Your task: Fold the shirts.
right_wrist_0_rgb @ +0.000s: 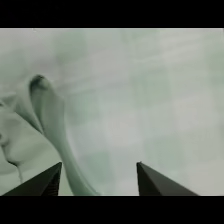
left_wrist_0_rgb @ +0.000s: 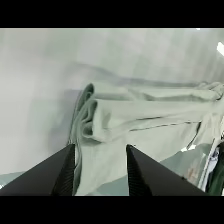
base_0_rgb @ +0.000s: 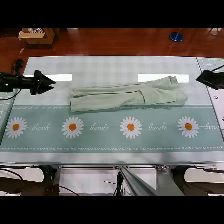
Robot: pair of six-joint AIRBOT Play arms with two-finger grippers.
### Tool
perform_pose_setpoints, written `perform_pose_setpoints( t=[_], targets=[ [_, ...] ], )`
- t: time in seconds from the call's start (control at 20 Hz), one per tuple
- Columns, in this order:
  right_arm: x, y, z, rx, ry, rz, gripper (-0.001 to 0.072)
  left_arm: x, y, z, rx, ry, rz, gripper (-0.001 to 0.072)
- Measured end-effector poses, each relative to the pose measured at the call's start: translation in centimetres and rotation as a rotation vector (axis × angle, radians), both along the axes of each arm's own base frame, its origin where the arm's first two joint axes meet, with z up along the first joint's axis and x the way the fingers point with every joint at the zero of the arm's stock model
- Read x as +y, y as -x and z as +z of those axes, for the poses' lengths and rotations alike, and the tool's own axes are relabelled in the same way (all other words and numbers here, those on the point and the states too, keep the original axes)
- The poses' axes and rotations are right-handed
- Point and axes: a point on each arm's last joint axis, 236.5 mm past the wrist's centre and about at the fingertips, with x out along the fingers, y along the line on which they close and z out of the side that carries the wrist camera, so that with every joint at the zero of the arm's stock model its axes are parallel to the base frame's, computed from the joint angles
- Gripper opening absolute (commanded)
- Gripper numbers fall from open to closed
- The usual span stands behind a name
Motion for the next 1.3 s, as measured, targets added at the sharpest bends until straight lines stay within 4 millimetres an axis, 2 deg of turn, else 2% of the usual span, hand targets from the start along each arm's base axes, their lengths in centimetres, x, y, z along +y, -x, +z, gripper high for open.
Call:
perform_pose_setpoints(
  t=[0.1,0.3,0.4,0.55,0.9,1.1,1.15,1.25,1.3],
  targets=[
    [-0.2,1.4,-1.6,0.074,-0.042,0.004,0.0594,0.1,0.2,1.5,-0.027,-0.022,-0.010,0.0379],
    [3.8,2.9,-5.3,0.191,-0.273,0.079,0.0595,-0.8,0.9,2.7,-0.041,-0.037,-0.049,0.0379],
    [5.9,2.4,-6.3,0.189,-0.393,0.094,0.0595,-1.4,1.2,2.9,-0.040,-0.036,-0.072,0.0379],
    [7.3,1.2,-6.6,0.152,-0.494,0.083,0.0595,-2.4,1.4,3.1,-0.039,-0.036,-0.098,0.0379],
    [7.7,-1.1,-7.1,0.082,-0.512,0.055,0.0593,-3.7,1.6,3.2,-0.040,-0.035,-0.132,0.0379],
    [10.9,-1.9,-8.6,0.106,-0.539,0.106,0.0575,-3.9,1.6,3.2,-0.042,-0.036,-0.137,0.0379],
    [12.1,-2.0,-9.0,0.116,-0.546,0.131,0.0528,-3.9,1.6,3.2,-0.042,-0.037,-0.137,0.0379],
    [14.0,-1.9,-9.8,0.136,-0.536,0.188,0.0374,-3.9,1.6,3.2,-0.042,-0.037,-0.137,0.0379],
    [14.7,-1.8,-10.1,0.142,-0.528,0.216,0.0234,-3.9,1.6,3.2,-0.042,-0.037,-0.137,0.0378]
  ],
)
